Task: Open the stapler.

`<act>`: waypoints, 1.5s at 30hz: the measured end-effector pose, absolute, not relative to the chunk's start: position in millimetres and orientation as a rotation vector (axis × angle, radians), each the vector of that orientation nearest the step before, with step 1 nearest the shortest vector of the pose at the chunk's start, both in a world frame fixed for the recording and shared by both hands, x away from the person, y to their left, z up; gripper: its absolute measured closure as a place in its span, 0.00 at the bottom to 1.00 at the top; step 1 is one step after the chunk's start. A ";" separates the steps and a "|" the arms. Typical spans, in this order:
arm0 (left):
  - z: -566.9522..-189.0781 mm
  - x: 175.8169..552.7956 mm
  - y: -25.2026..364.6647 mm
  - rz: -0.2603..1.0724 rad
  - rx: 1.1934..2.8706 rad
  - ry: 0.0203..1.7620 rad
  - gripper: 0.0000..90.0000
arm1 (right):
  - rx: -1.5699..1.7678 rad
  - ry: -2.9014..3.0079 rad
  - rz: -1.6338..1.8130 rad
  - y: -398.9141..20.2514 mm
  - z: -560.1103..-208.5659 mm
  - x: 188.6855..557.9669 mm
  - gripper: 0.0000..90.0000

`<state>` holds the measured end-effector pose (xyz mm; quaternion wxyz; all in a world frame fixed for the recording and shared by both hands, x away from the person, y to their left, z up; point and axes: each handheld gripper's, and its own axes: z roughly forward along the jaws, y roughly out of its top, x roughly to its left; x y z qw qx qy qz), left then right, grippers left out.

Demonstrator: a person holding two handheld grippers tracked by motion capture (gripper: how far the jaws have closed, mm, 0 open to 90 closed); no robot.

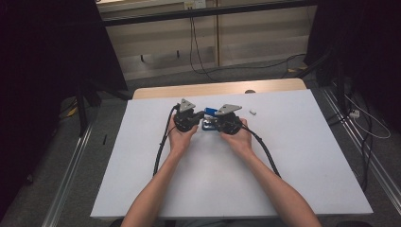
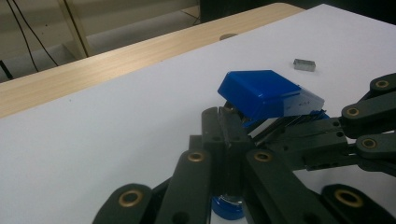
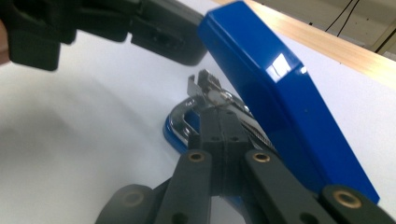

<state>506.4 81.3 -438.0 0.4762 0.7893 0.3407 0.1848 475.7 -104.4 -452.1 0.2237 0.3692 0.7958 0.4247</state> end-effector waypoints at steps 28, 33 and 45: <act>-443.8 505.0 75.6 0.437 1.927 0.837 1.00 | 1.056 2.114 1.153 -94.5 -448.4 481.4 1.00; -446.9 504.7 75.0 0.455 1.931 0.844 1.00 | 1.058 2.109 1.158 -96.2 -446.7 481.2 1.00; -449.0 507.1 75.0 0.438 1.930 0.837 1.00 | 1.061 2.111 1.163 -96.3 -445.8 483.1 1.00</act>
